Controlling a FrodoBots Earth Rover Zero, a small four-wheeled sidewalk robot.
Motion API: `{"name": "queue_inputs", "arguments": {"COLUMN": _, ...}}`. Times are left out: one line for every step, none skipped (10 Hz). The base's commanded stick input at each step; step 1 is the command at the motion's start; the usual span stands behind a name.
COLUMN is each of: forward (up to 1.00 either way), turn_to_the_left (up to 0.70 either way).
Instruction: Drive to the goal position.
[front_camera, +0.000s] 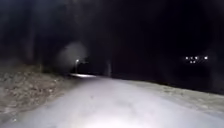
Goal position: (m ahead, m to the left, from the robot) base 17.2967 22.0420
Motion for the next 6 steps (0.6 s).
{"name": "queue_inputs", "arguments": {"forward": 0.7, "turn_to_the_left": 0.0}}
{"name": "queue_inputs", "arguments": {"forward": 0.7, "turn_to_the_left": 0.0}}
{"name": "queue_inputs", "arguments": {"forward": 0.7, "turn_to_the_left": 0.0}}
{"name": "queue_inputs", "arguments": {"forward": 0.7, "turn_to_the_left": 0.0}}
{"name": "queue_inputs", "arguments": {"forward": 0.7, "turn_to_the_left": 0.0}}
{"name": "queue_inputs", "arguments": {"forward": 0.7, "turn_to_the_left": 0.0}}
